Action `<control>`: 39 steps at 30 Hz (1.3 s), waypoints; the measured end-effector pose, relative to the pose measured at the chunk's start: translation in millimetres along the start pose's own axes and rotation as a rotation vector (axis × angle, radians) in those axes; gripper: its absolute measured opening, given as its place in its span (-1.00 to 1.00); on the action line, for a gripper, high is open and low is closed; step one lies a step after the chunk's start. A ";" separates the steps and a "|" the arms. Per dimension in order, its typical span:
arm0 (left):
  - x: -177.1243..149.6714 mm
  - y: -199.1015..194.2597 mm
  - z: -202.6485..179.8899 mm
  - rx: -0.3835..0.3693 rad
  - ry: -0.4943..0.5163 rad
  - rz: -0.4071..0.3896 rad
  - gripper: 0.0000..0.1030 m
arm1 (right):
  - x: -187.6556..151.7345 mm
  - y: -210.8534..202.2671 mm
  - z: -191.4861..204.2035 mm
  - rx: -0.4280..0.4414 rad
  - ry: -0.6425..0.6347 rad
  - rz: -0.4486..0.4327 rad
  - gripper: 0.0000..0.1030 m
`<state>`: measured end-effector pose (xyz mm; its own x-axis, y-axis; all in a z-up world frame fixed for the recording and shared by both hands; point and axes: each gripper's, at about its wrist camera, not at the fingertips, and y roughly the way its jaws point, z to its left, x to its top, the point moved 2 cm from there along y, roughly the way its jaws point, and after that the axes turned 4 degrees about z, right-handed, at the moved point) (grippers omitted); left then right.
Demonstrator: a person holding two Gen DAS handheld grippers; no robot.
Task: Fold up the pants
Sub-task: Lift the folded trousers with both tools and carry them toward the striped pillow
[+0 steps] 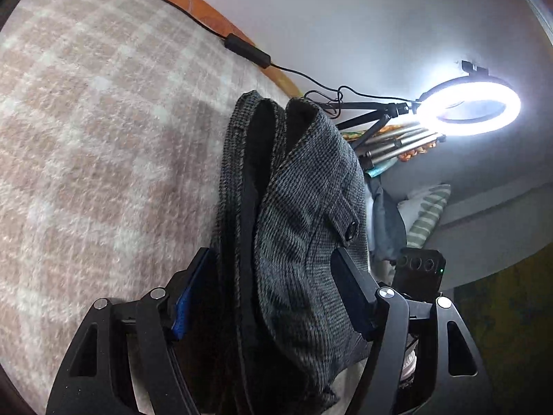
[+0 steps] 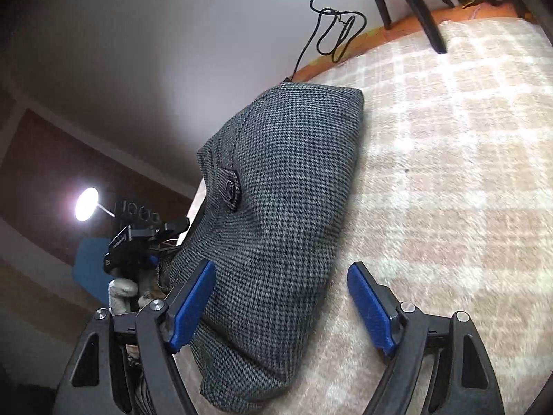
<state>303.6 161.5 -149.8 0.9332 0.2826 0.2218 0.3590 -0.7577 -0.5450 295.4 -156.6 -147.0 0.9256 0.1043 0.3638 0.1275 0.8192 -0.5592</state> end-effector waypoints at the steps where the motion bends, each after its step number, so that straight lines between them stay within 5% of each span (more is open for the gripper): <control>1: 0.5 2.0 -1.7 0.004 0.008 -0.001 0.35 | 0.8 1.9 -0.2 0.011 0.000 0.006 0.40; 6: 3.3 6.3 -7.0 0.012 0.032 -0.024 0.33 | 5.3 19.2 4.6 0.039 -0.007 0.034 0.00; 10: 2.0 10.3 -8.5 0.059 0.056 -0.039 -0.20 | 1.2 23.0 13.2 0.010 -0.009 0.030 -0.42; 13: 0.3 10.9 -10.2 0.066 0.061 -0.055 -0.33 | -1.3 17.7 26.8 -0.046 -0.051 0.017 -0.57; 29: -14.8 16.8 -62.0 0.084 0.207 -0.099 -0.49 | -17.9 -21.3 121.9 -0.303 -0.295 -0.053 -0.75; 39: -25.6 56.8 -137.5 -0.008 0.345 -0.062 -0.49 | -32.1 -119.1 141.2 -0.441 -0.368 -0.136 -0.76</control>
<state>298.1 30.3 -75.2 0.8493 0.1139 0.5154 0.4135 -0.7504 -0.5157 200.2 -177.8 13.0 0.7157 0.2683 0.6448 0.4457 0.5353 -0.7175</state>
